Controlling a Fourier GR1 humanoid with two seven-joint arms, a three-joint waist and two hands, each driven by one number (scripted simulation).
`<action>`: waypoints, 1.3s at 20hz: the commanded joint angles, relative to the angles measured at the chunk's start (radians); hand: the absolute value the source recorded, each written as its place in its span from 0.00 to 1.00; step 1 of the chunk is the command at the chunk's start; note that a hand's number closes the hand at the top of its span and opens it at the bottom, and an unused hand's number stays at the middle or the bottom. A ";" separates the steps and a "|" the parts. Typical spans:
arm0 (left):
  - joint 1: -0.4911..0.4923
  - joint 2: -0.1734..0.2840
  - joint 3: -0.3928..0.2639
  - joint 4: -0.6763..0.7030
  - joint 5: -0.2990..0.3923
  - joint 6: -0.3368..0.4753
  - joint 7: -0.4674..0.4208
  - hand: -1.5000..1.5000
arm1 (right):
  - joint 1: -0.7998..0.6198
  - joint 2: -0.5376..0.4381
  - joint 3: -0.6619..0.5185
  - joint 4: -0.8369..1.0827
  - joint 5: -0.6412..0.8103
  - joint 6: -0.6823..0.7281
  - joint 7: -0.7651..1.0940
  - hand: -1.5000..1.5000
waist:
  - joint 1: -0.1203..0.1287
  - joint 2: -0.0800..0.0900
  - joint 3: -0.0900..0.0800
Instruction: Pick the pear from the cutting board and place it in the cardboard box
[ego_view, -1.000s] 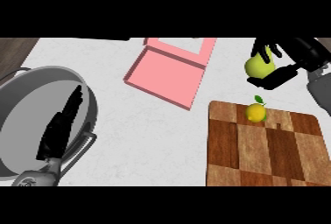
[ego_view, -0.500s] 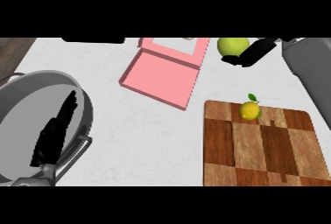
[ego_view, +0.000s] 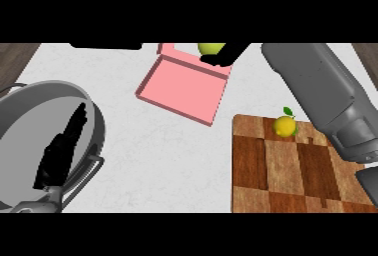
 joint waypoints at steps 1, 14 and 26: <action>0.000 -0.028 -0.006 -0.006 -0.014 0.019 0.015 0.50 | -0.116 0.054 -0.010 0.086 0.027 0.042 0.061 1.00 | -0.005 -0.002 0.000; -0.027 -0.034 -0.018 -0.018 -0.031 -0.005 0.013 0.50 | -0.142 0.280 0.004 0.381 0.125 -0.123 0.113 0.00 | 0.034 0.017 -0.001; -0.033 -0.027 -0.008 -0.011 -0.033 -0.020 0.009 0.50 | -0.096 0.286 -0.189 0.363 -0.064 -0.238 0.048 0.00 | 0.047 0.022 0.001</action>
